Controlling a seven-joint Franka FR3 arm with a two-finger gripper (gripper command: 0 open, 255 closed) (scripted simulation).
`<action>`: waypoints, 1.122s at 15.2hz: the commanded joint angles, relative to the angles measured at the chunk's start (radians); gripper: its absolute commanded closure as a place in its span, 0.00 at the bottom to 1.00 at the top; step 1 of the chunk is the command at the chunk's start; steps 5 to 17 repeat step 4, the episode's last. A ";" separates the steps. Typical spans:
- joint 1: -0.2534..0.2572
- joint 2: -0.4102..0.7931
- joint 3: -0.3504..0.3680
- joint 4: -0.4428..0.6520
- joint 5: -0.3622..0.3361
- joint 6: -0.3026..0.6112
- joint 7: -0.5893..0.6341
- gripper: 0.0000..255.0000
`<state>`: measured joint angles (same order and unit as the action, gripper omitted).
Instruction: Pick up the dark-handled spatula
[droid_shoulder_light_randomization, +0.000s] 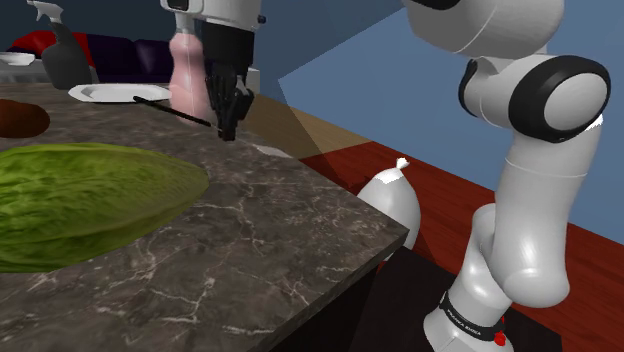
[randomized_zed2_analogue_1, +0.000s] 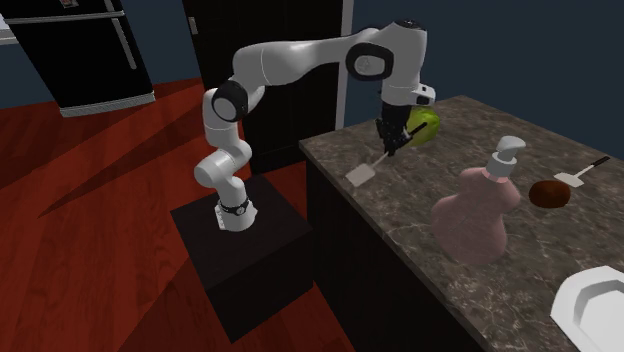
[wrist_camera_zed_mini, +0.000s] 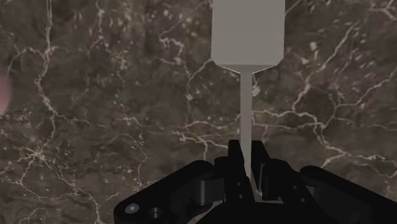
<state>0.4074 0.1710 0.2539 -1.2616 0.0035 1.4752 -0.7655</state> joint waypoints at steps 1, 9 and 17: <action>0.004 0.019 0.001 0.055 -0.005 -0.037 0.003 1.00; 0.006 0.030 0.002 0.087 -0.008 -0.058 0.005 1.00; 0.006 0.030 0.002 0.087 -0.008 -0.058 0.005 1.00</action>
